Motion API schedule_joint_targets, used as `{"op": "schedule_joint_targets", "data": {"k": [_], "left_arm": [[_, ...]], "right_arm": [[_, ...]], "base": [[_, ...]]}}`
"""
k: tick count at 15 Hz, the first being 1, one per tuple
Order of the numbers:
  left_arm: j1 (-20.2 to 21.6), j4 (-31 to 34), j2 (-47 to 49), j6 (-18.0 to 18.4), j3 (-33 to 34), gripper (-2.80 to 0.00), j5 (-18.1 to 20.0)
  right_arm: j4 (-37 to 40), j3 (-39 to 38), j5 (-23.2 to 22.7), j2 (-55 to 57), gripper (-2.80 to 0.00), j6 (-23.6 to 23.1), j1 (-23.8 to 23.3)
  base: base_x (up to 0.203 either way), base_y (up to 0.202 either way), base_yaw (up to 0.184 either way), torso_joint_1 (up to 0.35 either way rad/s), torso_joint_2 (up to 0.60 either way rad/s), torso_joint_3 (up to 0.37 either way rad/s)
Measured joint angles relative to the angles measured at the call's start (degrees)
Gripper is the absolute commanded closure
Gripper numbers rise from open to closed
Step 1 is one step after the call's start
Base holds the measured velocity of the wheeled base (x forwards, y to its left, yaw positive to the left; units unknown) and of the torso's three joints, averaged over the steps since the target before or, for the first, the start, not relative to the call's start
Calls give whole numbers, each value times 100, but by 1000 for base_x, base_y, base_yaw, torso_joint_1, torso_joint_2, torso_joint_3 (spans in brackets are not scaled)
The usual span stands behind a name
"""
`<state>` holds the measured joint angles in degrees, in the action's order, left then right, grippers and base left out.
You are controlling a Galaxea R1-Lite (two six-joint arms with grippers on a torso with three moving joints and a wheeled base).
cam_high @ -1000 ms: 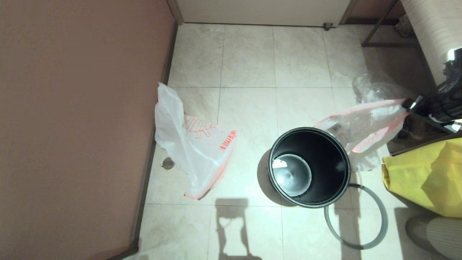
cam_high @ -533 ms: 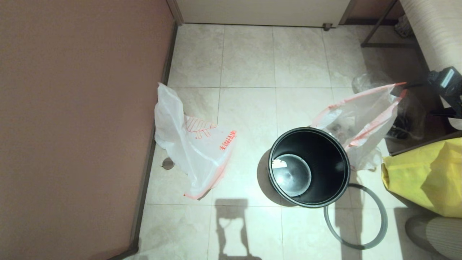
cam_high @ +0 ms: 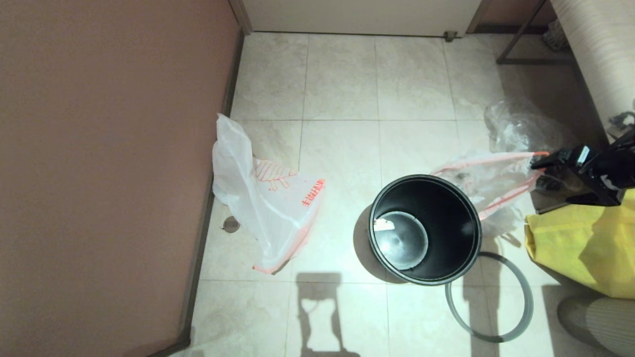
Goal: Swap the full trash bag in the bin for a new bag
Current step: Place the trash bag on the floor, then pick up a new trash bag
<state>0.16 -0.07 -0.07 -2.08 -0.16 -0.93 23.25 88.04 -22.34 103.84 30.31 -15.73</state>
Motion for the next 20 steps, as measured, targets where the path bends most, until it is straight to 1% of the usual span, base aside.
{"op": "schedule_joint_targets", "data": {"k": [2, 5, 6, 7, 10, 13, 17, 20], "left_arm": [[0, 0, 0, 0, 0, 0, -1], [0, 0, 0, 0, 0, 0, 2], [0, 0, 0, 2, 0, 0, 0], [0, 0, 0, 0, 0, 0, -1], [0, 0, 0, 0, 0, 0, 0], [0, 2, 0, 0, 2, 0, -1], [0, 0, 0, -2, 2, 0, -1], [0, 0, 0, 0, -2, 0, 0]], "right_arm": [[100, -28, -489, -525, -280, 30, -1], [475, -30, -1005, -1336, -280, -21, -6], [616, -38, -1101, -1504, -280, -31, -1], [656, -64, -1115, -1598, 0, -41, 21], [650, -107, -1100, -1631, 0, -94, 234], [650, 62, -1002, -1450, 0, -134, 637], [639, 176, -337, -996, 0, -152, 1361], [626, 336, -257, -509, 0, -175, 1606]], "base": [[0, 0, 0, 0, 0, 0], [0, 0, 0, 0, 0, 0], [0, 0, 0, 0, 0, 0], [0, 0, 0, 0, 0, 0], [0, 0, 0, 0, 0, 0], [0, 0, 0, 0, 0, 0], [0, 0, 0, 0, 0, 0], [0, 0, 0, 0, 0, 0]]}}
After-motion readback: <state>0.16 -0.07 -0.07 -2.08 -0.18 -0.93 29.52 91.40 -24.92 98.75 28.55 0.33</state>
